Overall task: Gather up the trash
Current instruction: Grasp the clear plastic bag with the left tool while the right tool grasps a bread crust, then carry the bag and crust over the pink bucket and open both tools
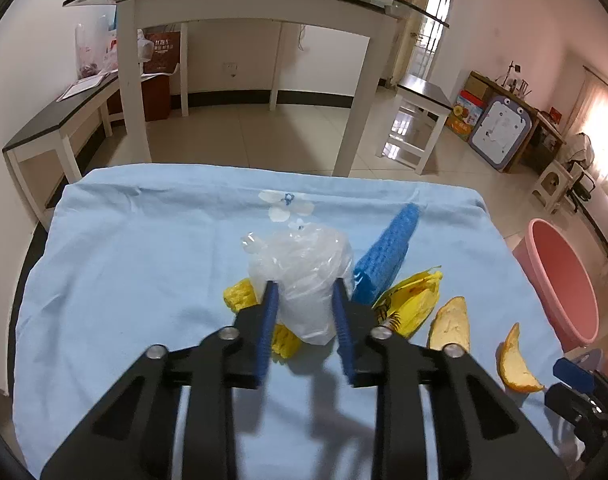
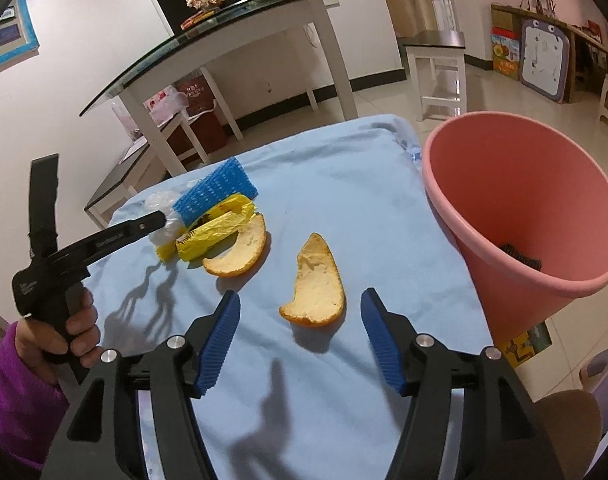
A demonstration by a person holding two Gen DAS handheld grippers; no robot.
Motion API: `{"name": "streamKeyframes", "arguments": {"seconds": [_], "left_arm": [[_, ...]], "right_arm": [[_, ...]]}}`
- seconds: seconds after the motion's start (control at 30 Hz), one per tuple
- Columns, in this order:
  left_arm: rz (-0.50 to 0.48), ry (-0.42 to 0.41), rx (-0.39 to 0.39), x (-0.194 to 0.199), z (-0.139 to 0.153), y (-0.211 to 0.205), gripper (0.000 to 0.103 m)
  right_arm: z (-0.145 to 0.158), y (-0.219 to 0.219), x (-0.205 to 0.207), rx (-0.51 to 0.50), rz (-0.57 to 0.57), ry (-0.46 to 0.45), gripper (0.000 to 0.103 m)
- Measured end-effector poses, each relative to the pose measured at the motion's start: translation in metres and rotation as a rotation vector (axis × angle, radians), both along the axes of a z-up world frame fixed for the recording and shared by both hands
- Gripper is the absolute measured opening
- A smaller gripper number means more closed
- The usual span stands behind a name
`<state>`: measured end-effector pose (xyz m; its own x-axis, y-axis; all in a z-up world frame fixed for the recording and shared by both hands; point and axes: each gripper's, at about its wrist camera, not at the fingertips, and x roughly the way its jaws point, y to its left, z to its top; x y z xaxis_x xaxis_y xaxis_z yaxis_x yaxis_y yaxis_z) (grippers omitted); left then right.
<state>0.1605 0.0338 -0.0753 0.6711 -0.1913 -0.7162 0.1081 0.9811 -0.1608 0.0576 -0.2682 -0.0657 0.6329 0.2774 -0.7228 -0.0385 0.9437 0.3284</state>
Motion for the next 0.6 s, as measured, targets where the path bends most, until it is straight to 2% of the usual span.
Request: {"name": "streamKeyframes", "arguments": {"seconds": [0.1, 0.43, 0.5, 0.6], "left_arm": [[0.007, -0.015, -0.005, -0.004, 0.004, 0.003, 0.017], [-0.002, -0.073, -0.055, -0.037, 0.031, 0.016, 0.017], [-0.004, -0.082, -0.058, -0.042, 0.036, 0.017, 0.017], [-0.006, -0.090, -0.057, -0.052, 0.041, 0.017, 0.017]], "right_arm": [[-0.004, 0.002, 0.004, 0.003, 0.003, 0.021, 0.062], [-0.020, 0.002, 0.014, 0.010, -0.027, 0.103, 0.060], [-0.022, 0.002, 0.016, 0.017, -0.036, 0.110, 0.054], [-0.025, 0.001, 0.018, 0.018, -0.046, 0.120, 0.040]]}}
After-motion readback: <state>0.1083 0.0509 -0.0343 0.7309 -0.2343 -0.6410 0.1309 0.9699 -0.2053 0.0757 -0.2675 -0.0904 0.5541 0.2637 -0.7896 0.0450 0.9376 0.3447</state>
